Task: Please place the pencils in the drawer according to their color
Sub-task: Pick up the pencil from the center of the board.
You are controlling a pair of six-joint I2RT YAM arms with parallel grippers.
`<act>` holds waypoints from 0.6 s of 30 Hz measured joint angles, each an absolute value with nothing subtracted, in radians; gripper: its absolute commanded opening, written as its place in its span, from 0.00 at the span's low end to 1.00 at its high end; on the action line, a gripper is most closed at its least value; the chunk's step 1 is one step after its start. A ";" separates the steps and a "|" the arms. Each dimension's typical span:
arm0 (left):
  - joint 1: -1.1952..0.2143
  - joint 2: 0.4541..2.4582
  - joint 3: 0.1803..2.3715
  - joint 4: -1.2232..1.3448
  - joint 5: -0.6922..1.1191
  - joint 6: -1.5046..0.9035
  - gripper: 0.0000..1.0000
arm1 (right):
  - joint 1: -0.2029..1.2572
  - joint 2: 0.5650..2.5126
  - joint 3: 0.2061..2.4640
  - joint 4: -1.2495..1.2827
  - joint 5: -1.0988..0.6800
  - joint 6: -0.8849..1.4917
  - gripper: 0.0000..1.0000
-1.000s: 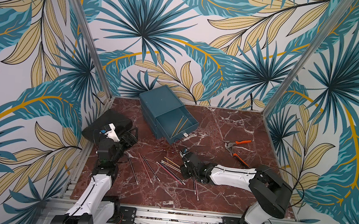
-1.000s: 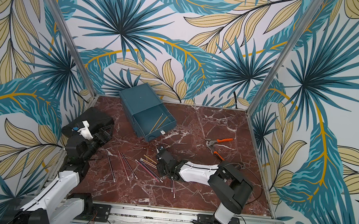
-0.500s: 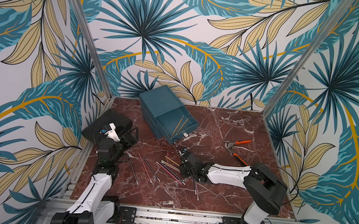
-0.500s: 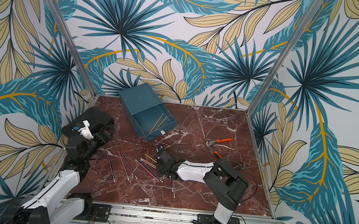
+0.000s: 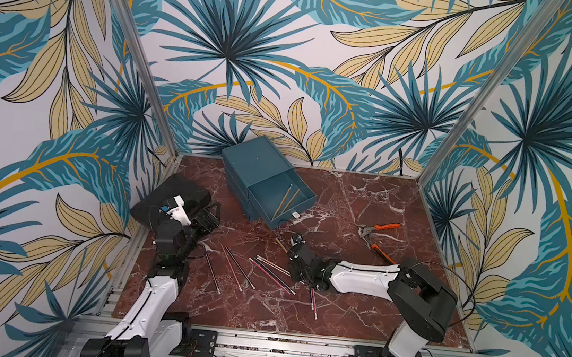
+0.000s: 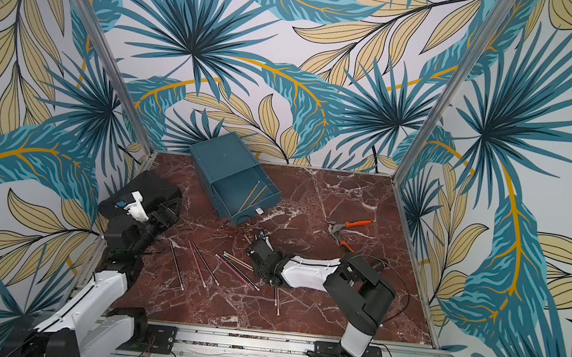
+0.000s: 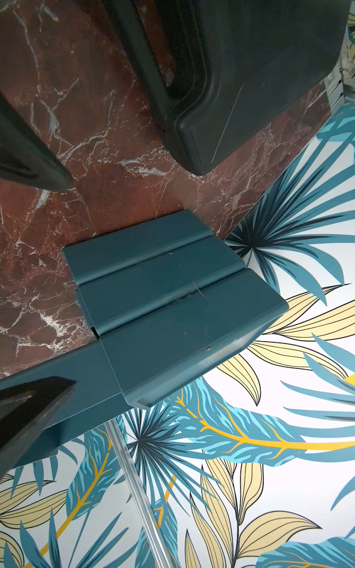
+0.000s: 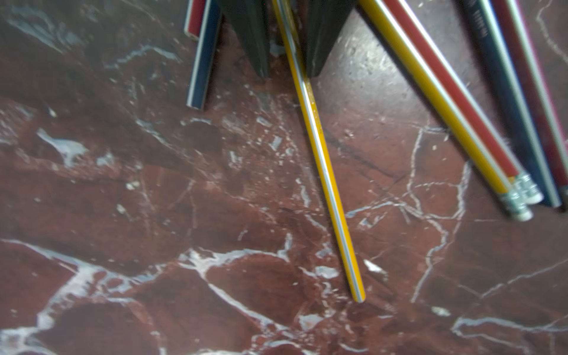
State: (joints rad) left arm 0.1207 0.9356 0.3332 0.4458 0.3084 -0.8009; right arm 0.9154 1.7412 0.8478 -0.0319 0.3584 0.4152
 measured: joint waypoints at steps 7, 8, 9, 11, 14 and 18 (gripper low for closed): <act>0.121 0.936 0.333 0.449 0.308 -0.800 1.00 | 0.910 1.741 0.848 -0.052 0.396 0.465 0.17; 0.121 0.936 0.333 0.449 0.308 -0.800 1.00 | 0.907 1.741 0.849 -0.055 0.396 0.474 0.17; 0.121 0.936 0.333 0.449 0.308 -0.799 1.00 | 0.903 1.741 0.850 -0.058 0.396 0.484 0.16; 0.121 0.936 0.333 0.449 0.307 -0.798 1.00 | 0.895 1.741 0.855 -0.072 0.395 0.502 0.15; 0.121 0.937 0.333 0.449 0.307 -0.796 1.00 | 0.883 1.742 0.876 -0.123 0.392 0.532 0.15; 0.121 0.937 0.333 0.448 0.305 -0.793 1.00 | 0.875 1.761 0.934 -0.230 0.384 0.580 0.17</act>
State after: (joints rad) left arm 0.1207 0.9367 0.3332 0.4484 0.3050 -0.7925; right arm 0.8749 1.7615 0.9340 -0.2302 0.3843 0.5804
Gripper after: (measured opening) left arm 0.998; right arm 0.163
